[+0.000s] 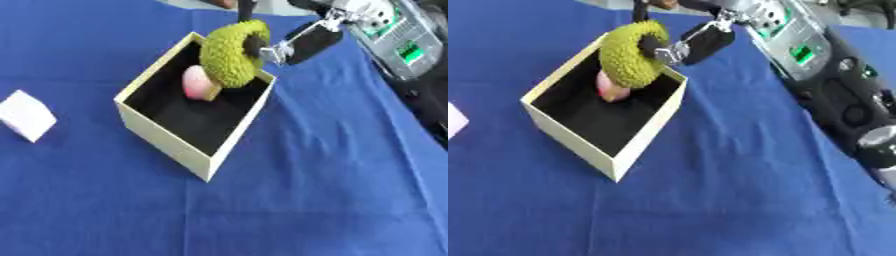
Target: Pick up objects on the table and place them in the box.
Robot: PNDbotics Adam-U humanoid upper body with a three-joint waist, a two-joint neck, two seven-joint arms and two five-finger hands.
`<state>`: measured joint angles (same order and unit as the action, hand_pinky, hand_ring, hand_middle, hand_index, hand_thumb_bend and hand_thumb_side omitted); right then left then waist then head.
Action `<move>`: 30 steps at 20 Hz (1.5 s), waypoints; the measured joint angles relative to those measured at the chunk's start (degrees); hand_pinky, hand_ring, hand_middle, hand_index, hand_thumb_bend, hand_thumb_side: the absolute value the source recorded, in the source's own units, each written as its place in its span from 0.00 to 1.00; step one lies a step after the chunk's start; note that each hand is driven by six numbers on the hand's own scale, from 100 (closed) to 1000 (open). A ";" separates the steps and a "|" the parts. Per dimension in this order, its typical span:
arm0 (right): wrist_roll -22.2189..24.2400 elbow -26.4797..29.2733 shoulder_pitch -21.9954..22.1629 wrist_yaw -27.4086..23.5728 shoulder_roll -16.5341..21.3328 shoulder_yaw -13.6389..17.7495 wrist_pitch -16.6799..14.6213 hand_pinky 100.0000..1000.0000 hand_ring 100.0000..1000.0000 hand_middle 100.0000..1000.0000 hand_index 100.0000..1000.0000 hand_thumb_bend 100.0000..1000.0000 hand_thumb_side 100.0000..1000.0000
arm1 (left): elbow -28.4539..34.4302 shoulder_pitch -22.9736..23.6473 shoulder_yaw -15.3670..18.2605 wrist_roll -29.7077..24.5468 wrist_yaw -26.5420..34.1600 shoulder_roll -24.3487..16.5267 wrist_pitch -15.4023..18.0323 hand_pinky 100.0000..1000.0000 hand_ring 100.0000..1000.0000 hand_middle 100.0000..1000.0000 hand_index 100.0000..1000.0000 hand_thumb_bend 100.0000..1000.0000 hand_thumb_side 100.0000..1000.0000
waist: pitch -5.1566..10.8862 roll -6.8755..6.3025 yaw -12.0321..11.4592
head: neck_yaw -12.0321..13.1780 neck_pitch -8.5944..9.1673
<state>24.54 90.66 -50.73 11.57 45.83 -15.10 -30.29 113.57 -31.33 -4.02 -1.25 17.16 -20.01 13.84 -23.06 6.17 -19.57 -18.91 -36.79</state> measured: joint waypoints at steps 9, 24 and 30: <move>0.03 -4.52 -0.21 6.28 -4.00 -2.37 -2.08 0.89 1.00 0.56 0.63 0.00 0.11 | 0.00 -0.49 -0.02 -0.16 0.24 0.27 0.29 0.65 0.75 0.64 0.74 0.00 0.53 | -0.34 0.32 -0.53 | -0.61 0.24; 1.22 -3.50 0.33 9.50 -4.37 -1.12 -4.85 1.00 1.00 0.81 0.93 0.00 0.15 | 0.00 -0.44 -0.02 -0.32 0.25 0.49 0.11 0.65 0.75 0.64 0.74 0.00 0.53 | -0.55 0.09 0.08 | -0.78 0.56; 2.21 0.83 1.60 -0.29 -3.20 1.72 -0.82 1.00 1.00 0.79 0.94 0.00 0.25 | 0.00 0.09 -0.01 -0.27 0.15 0.48 0.06 0.65 0.75 0.64 0.74 0.00 0.53 | -0.04 -0.21 0.80 | 0.05 0.49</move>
<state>26.75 91.48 -49.12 11.29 42.62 -13.37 -31.11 113.57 -31.24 -4.04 -1.52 17.31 -19.53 13.90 -23.10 5.96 -18.77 -18.86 -36.29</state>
